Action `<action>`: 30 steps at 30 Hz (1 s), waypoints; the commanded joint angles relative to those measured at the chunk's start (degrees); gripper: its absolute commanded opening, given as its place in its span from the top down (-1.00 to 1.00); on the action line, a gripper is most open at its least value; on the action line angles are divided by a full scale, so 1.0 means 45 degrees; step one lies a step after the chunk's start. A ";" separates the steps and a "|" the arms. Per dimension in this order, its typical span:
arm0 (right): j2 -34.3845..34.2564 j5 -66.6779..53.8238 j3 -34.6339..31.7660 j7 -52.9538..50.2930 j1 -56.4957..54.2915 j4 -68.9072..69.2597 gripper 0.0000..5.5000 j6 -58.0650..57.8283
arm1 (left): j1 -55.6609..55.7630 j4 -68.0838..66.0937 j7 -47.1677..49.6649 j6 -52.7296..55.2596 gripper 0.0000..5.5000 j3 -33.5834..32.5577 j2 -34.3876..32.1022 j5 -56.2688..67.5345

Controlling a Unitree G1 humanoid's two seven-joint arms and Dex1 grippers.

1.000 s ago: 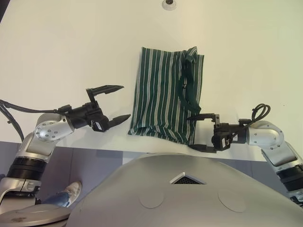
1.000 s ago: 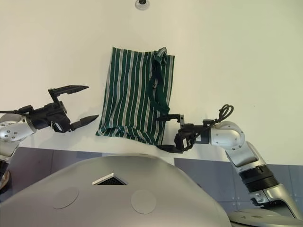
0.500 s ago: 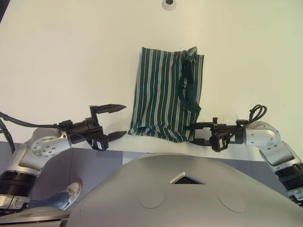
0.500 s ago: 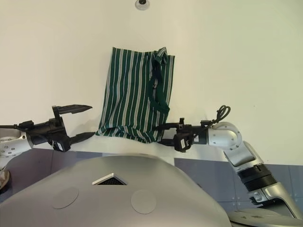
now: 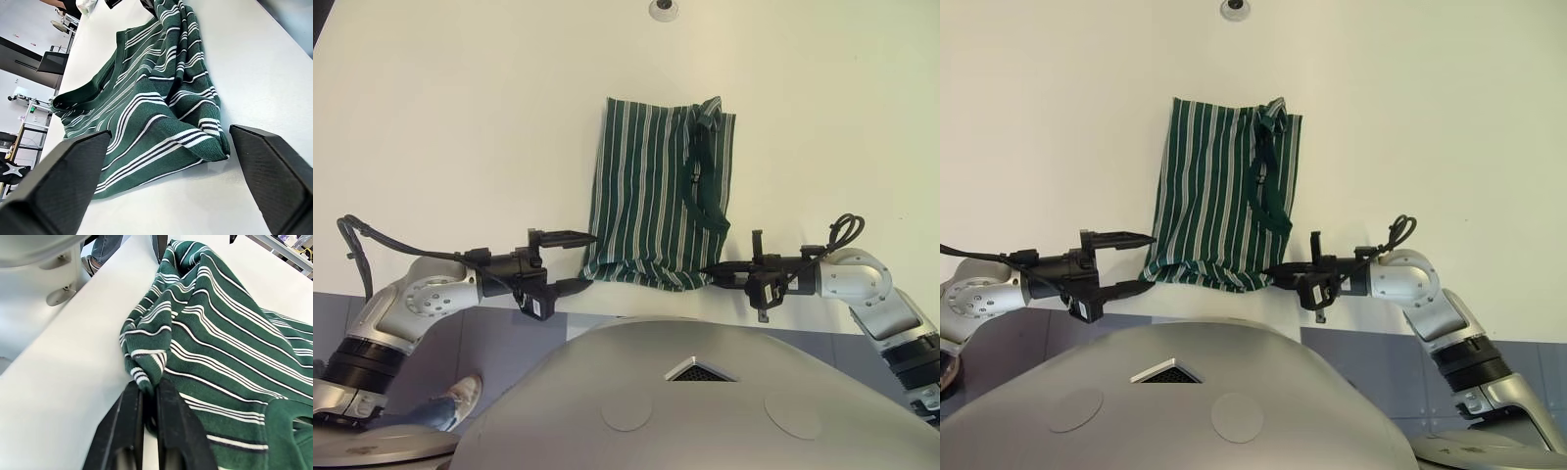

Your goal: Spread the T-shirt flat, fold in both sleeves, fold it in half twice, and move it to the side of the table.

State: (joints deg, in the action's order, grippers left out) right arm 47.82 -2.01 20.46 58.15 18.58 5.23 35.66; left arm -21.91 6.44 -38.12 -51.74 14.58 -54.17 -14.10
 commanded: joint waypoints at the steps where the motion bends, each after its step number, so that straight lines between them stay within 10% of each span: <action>1: 0.0061 0.0269 -0.0016 -0.0107 -0.0100 -0.0162 0.95 -0.0149 | 0.0019 -0.0334 -0.0342 0.0376 -0.35 0.0277 -0.0182 -0.0414; 20: 0.0268 0.0141 -0.0187 -0.0082 -0.0091 -0.0102 0.95 -0.0125 | 0.0053 -0.0192 -0.0434 0.0200 0.95 0.0462 -0.0246 0.0193; 30: 0.1089 -0.1382 -0.1105 0.0224 0.0734 0.0569 0.95 0.0324 | -0.0741 0.0617 -0.0473 -0.1287 1.00 0.0048 -0.1514 0.4042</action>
State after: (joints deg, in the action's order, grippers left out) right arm 50.18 -4.80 17.49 58.19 20.73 5.54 36.31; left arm -24.18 7.47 -39.61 -55.34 15.56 -58.03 -1.24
